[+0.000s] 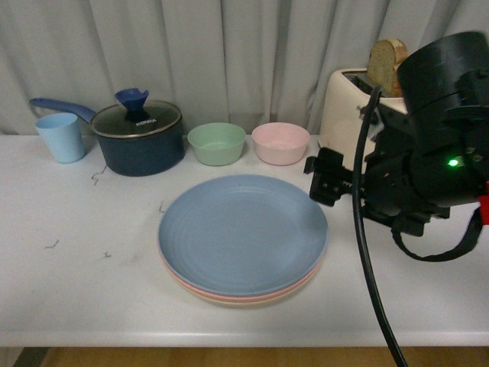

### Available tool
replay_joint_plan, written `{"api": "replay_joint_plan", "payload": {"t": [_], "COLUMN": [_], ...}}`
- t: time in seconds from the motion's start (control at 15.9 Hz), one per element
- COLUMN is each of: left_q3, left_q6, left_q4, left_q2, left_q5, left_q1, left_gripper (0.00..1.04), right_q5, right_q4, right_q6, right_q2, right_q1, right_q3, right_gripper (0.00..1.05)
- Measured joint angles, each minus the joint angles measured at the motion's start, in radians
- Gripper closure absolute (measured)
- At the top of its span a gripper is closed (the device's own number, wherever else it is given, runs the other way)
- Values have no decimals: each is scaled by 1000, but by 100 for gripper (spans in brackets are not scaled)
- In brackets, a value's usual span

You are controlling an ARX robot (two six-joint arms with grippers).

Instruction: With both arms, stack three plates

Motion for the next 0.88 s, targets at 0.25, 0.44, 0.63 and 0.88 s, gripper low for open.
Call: {"api": "replay_joint_plan", "payload": {"t": [0.25,0.44,0.63,0.88], "left_q3": [0,0,0,0], "left_q6": [0,0,0,0], "left_q4": [1,-1,0,0], "left_q2": [0,0,0,0], "left_q5": [0,0,0,0], "left_q1": [0,0,0,0], "left_gripper": [7,7,7,7], "right_q5": [297,322,275,226], "right_q4": [708,1042,1119,995], "right_q6": [-254,-408,-450,-464], "right_q2": [-54,-158,-388,-618], "right_q1": [-3,-64,-113,-171], "right_q3": [-271,-534,-721,-879], "right_gripper": [34,59,96,103]}}
